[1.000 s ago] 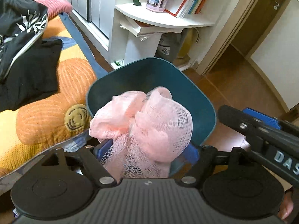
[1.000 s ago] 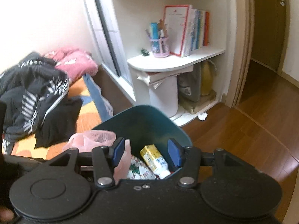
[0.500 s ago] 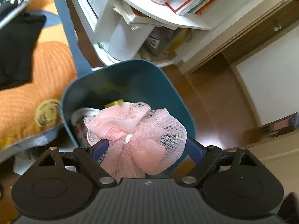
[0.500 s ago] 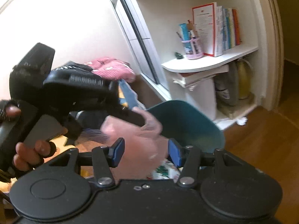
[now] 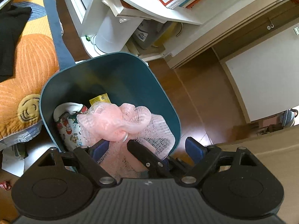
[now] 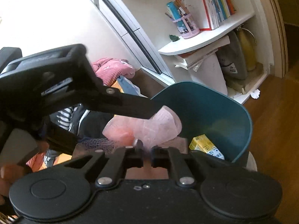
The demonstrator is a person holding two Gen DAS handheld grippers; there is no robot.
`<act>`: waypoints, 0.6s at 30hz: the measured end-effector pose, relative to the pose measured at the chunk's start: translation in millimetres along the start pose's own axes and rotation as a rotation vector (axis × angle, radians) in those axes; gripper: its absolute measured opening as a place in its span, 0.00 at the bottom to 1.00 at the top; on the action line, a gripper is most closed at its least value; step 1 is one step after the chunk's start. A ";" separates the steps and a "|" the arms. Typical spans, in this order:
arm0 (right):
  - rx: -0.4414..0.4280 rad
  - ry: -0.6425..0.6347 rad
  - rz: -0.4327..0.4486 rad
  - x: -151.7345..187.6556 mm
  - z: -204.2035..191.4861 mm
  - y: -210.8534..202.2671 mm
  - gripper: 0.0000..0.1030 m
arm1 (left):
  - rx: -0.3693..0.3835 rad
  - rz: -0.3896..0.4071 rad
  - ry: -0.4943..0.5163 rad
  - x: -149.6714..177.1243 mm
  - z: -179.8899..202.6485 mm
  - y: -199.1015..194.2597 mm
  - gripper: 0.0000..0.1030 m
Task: Collect trash
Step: 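Release juice box from right tool while left tool lowers pink sponge into bin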
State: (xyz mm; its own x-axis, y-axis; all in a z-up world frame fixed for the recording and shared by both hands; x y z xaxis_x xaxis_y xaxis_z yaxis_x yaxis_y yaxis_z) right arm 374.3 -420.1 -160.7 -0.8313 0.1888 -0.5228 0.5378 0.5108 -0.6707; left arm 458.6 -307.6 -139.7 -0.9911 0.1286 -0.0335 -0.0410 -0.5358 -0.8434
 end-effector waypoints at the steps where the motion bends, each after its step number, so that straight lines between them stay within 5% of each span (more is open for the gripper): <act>1: 0.007 -0.013 0.002 1.6 -2.4 -1.0 0.05 | -0.007 0.000 -0.001 -0.4 -1.5 1.2 0.85; 10: -0.084 -0.010 0.026 6.4 -6.4 -27.9 0.04 | -0.069 0.038 -0.058 -17.8 -37.3 3.1 0.85; 17: -0.009 -0.049 0.025 -6.8 1.4 -23.7 0.05 | -0.061 0.088 -0.163 -31.4 -74.5 -6.9 0.85; 18: -0.008 -0.044 0.009 -9.4 3.3 -16.5 0.12 | -0.053 0.095 -0.172 -30.8 -76.5 -8.8 0.85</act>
State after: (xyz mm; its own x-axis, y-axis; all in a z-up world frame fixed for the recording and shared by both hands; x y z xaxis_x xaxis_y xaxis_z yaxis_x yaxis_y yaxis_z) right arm 373.8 -433.1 -146.5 -0.8195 0.1559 -0.5514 0.5436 0.5162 -0.6618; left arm 499.1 -243.0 -172.2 -0.9974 -0.0672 -0.0265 0.0563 -0.4932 -0.8681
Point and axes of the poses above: each gripper's, at about its wrist camera, not at the fingertips, and y roughly the way its jaws point, z to its right, x to its underside, the point moved 7 cm from there along y, roughly the way its jaws point, and after that the axes turned 15 degrees about -z, right-handed, at the moved point
